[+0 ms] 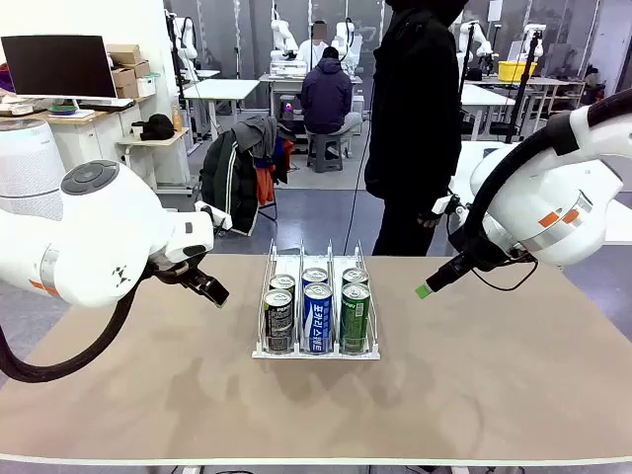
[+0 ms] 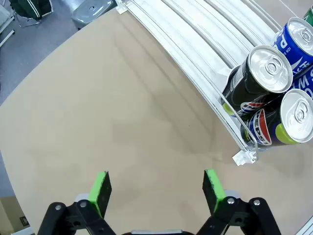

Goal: Fill the beverage cans into the dispenser.
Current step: Pick up the Pepsi coke handed by the human.

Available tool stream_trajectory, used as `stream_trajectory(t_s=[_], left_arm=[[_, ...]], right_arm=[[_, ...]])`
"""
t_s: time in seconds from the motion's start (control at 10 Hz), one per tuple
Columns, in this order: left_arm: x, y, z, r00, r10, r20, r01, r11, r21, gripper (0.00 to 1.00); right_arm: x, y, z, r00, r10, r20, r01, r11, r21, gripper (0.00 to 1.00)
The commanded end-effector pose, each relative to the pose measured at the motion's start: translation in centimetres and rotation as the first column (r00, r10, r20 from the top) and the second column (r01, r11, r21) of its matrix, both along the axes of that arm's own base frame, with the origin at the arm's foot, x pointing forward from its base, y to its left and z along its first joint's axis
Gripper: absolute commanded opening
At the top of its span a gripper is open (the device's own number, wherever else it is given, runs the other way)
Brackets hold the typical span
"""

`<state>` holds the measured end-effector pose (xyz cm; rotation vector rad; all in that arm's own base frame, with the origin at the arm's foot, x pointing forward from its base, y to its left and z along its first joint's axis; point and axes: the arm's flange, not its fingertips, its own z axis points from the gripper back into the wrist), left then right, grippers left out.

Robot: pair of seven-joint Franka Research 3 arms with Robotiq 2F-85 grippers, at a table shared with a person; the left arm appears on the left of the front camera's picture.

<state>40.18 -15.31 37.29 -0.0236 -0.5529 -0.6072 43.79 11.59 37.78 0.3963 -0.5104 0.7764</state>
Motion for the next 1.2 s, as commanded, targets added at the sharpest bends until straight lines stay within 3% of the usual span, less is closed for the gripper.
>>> stream_trajectory(t_s=[0.0,1.1], left_arm=[[0.03,0.14,-0.04,1.0,0.003,-0.001,-0.003,1.0,-0.001,1.0],[0.03,0.14,-0.04,1.0,0.003,-0.001,-0.003,1.0,-0.001,1.0]], right_arm=[[-0.2,0.09,-0.01,1.0,-0.002,0.0,0.002,1.0,0.005,1.0],[-0.2,0.09,-0.01,1.0,-0.002,0.0,0.002,1.0,0.005,1.0]])
